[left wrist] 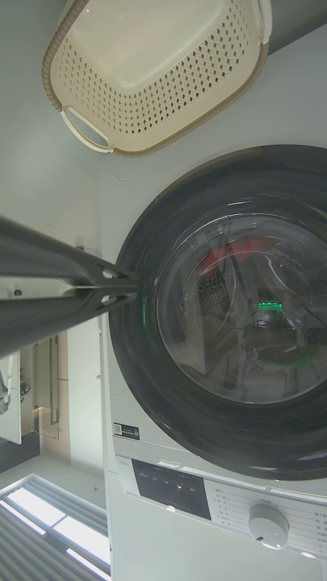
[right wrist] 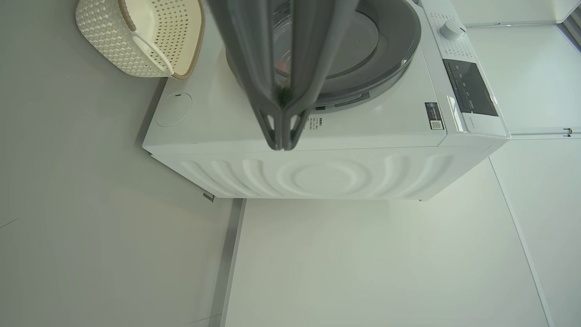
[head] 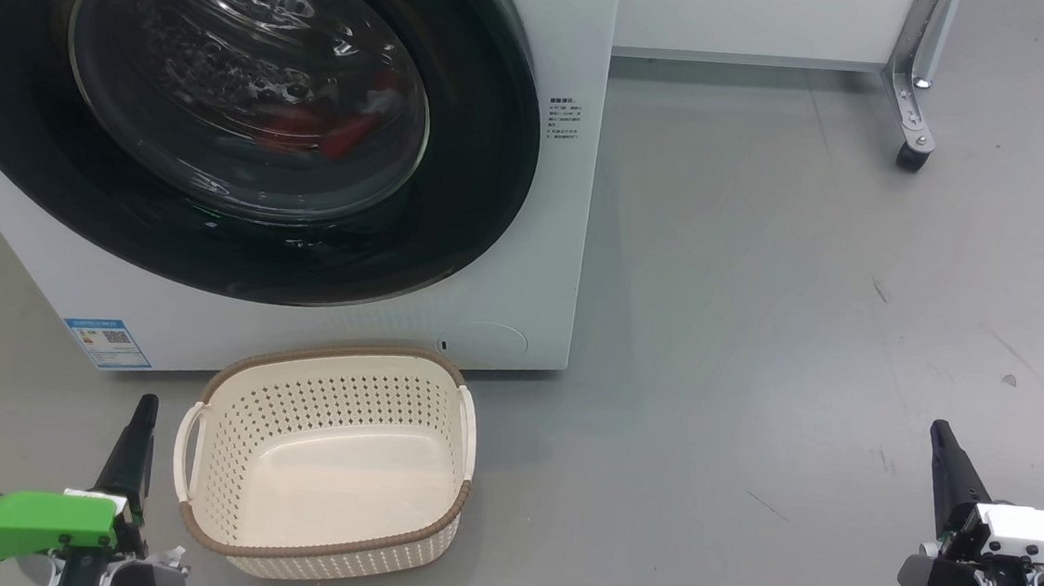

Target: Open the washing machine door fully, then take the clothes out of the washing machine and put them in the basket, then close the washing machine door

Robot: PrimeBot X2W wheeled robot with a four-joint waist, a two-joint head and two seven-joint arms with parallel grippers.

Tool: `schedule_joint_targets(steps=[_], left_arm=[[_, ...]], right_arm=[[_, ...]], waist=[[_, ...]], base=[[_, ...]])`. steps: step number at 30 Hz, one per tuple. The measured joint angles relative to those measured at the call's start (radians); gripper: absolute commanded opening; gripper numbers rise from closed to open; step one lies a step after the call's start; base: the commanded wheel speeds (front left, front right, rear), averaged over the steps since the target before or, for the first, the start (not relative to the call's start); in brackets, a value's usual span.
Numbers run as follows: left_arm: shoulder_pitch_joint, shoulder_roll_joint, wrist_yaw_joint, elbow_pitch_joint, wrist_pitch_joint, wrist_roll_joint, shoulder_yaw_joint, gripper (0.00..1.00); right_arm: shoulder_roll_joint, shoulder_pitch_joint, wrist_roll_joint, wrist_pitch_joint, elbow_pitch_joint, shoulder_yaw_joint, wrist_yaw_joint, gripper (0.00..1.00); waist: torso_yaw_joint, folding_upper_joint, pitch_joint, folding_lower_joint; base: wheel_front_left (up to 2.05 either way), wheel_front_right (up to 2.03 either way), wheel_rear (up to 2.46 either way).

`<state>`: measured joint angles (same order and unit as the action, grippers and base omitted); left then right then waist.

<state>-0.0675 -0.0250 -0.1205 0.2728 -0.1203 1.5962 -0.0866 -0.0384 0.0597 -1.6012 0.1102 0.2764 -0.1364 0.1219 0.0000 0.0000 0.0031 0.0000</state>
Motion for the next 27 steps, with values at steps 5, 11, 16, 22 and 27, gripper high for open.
schedule_joint_targets(steps=[5,11,16,22,27], left_arm=[[0.0,0.0,0.0,0.0,0.0,0.0,0.0,0.0],[0.0,0.0,0.0,0.0,0.0,0.0,0.0,0.0],[0.037,0.02,0.001,0.048,0.0,-0.001,0.002,1.0],[0.054,0.026,0.001,0.061,0.0,-0.002,0.003,1.0],[0.052,0.026,0.001,0.058,0.0,-0.002,0.003,1.0]], right_arm=[[0.0,0.0,0.0,0.0,0.0,0.0,0.0,0.0],[0.0,0.0,0.0,0.0,0.0,0.0,0.0,0.0],[0.021,-0.043,0.0,0.0,0.047,0.002,-0.001,1.0],[0.029,-0.06,0.006,-0.003,0.057,0.009,-0.001,1.0],[0.029,-0.057,0.026,-0.019,0.053,0.02,-0.001,1.0]], waist=[[0.0,0.0,0.0,0.0],[0.0,0.0,0.0,0.0],[0.0,0.0,0.0,0.0],[0.0,0.0,0.001,0.0],[0.0,0.0,0.002,0.0]], base=[[0.0,0.0,0.0],[0.0,0.0,0.0],[0.0,0.0,0.0],[0.0,0.0,0.0],[0.0,0.0,0.0]])
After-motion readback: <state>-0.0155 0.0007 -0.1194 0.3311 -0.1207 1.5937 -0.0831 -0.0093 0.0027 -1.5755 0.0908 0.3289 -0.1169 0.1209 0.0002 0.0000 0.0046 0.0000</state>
